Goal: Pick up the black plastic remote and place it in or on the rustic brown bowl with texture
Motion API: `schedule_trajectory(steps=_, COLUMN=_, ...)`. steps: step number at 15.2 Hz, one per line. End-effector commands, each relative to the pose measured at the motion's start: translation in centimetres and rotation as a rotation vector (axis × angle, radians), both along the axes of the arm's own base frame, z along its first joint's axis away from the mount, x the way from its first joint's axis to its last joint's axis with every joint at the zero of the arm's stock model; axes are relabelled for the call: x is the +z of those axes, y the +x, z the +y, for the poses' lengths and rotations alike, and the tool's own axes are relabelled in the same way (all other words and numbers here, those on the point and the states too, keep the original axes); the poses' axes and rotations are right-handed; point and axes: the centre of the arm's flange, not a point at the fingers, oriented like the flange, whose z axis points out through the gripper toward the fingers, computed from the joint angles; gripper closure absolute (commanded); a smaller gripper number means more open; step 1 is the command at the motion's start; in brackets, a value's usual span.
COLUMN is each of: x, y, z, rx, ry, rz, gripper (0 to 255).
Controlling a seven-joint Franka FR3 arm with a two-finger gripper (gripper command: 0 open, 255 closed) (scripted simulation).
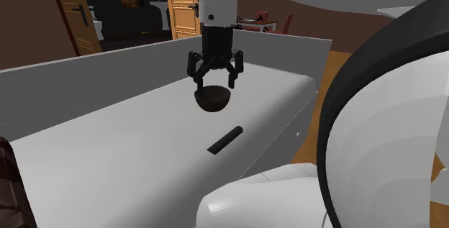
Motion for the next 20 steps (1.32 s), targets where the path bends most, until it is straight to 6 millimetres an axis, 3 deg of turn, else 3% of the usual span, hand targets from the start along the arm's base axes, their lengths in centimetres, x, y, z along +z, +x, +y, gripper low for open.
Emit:
schedule_trajectory(steps=1, x=0.0, y=0.0, z=0.0, rx=0.000, ry=0.000, rz=0.000, gripper=0)
schedule_trajectory(steps=11, x=-11.7, y=4.0, z=0.8, rx=-0.540, ry=-0.109, rz=-0.105, gripper=0)
schedule_trajectory(steps=20, x=-21.7, y=8.3, z=-1.6, rx=-1.027, ry=-0.207, rz=-0.200, gripper=0)
